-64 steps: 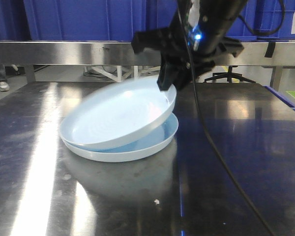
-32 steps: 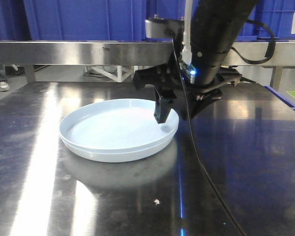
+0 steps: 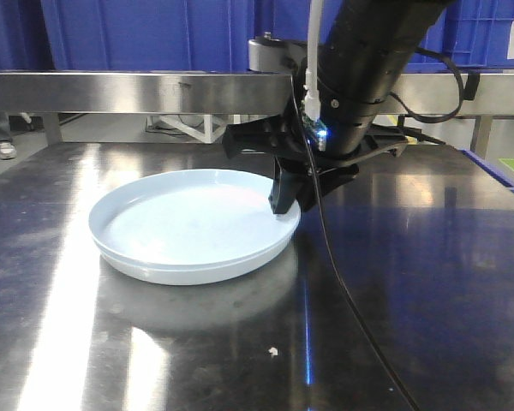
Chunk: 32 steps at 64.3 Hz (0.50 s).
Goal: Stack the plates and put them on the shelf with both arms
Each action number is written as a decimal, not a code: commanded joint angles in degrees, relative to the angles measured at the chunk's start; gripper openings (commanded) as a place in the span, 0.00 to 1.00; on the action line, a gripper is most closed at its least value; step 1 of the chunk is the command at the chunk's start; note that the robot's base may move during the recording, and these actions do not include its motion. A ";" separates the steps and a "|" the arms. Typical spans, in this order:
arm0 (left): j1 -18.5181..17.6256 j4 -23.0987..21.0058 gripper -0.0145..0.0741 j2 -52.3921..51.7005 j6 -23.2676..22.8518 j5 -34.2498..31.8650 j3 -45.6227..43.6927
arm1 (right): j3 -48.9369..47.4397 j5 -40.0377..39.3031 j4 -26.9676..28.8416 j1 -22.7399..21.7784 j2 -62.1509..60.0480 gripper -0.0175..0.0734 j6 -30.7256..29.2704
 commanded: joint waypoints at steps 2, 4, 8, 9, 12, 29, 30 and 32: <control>0.22 0.71 0.27 0.10 -0.51 -3.33 -1.46 | -1.35 -3.28 -2.90 -0.18 -5.73 0.25 -1.01; 0.22 0.71 0.27 0.10 -0.51 -3.33 -1.46 | -1.35 -3.51 -3.26 -0.27 -6.74 0.25 -1.01; 0.22 0.71 0.27 0.10 -0.51 -3.33 -1.46 | -1.35 -3.70 -3.92 -0.87 -9.02 0.25 -1.01; 0.22 0.71 0.27 0.10 -0.51 -3.33 -1.46 | -1.35 -3.72 -3.95 -1.24 -10.00 0.25 -1.01; 0.22 0.71 0.27 0.10 -0.51 -3.33 -1.46 | -1.35 -3.77 -3.97 -1.96 -12.05 0.25 -1.01; 0.22 0.71 0.27 0.10 -0.51 -3.33 -1.46 | 4.92 -7.29 -3.97 -11.11 -27.34 0.25 -1.01; 0.22 0.71 0.27 0.10 -0.51 -3.33 -1.46 | 5.94 -7.55 -3.97 -11.82 -28.83 0.25 -1.01; 0.22 0.71 0.27 0.10 -0.51 -3.33 -1.46 | 7.01 -8.04 -3.97 -13.30 -30.38 0.25 -1.01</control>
